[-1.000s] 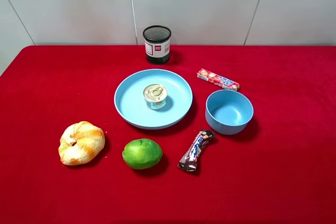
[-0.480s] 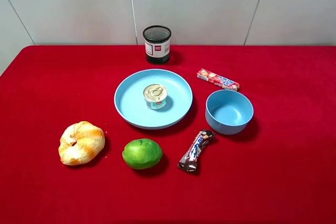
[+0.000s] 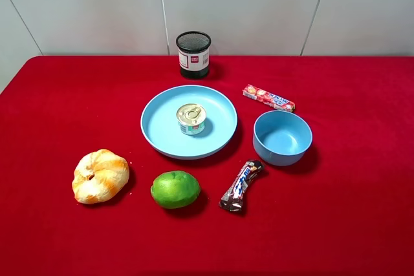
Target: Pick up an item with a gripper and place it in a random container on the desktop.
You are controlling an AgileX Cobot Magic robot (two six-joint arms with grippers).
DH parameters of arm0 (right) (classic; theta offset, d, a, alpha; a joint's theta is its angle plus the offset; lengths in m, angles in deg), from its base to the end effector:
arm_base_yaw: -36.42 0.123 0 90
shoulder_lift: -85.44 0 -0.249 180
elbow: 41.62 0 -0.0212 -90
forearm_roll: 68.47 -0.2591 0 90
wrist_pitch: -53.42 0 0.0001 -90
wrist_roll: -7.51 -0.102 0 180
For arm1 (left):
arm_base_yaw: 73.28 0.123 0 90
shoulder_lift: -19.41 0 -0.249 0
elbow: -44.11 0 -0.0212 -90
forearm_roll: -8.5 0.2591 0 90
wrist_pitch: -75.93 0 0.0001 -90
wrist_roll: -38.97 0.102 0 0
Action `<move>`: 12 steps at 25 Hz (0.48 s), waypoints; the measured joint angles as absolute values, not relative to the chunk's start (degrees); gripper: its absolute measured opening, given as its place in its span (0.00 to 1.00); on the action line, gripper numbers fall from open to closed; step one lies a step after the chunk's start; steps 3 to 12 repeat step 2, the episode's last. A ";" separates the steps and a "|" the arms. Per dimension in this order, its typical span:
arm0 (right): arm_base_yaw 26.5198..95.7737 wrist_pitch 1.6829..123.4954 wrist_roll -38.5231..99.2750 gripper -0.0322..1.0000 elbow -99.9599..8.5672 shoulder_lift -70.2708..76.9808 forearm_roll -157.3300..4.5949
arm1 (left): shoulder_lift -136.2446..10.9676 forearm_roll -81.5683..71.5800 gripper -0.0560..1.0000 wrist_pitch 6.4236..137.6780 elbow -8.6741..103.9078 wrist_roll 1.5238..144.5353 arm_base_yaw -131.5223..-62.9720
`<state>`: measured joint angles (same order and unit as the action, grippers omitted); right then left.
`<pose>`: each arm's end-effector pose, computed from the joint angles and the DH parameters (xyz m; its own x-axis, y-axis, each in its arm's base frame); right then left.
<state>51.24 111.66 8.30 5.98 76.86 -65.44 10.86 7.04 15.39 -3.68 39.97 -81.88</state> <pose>0.0495 0.0084 0.2798 -0.3898 -0.1462 -0.9092 -0.2324 0.9710 -0.0565 0.0477 -0.0095 0.2751 -0.4461 0.0724 -0.8921 0.1713 0.9852 -0.0056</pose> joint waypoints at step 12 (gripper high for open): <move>51.24 111.66 8.30 0.70 5.98 76.86 -65.44 | 10.86 7.04 0.99 15.39 -3.68 39.97 -81.88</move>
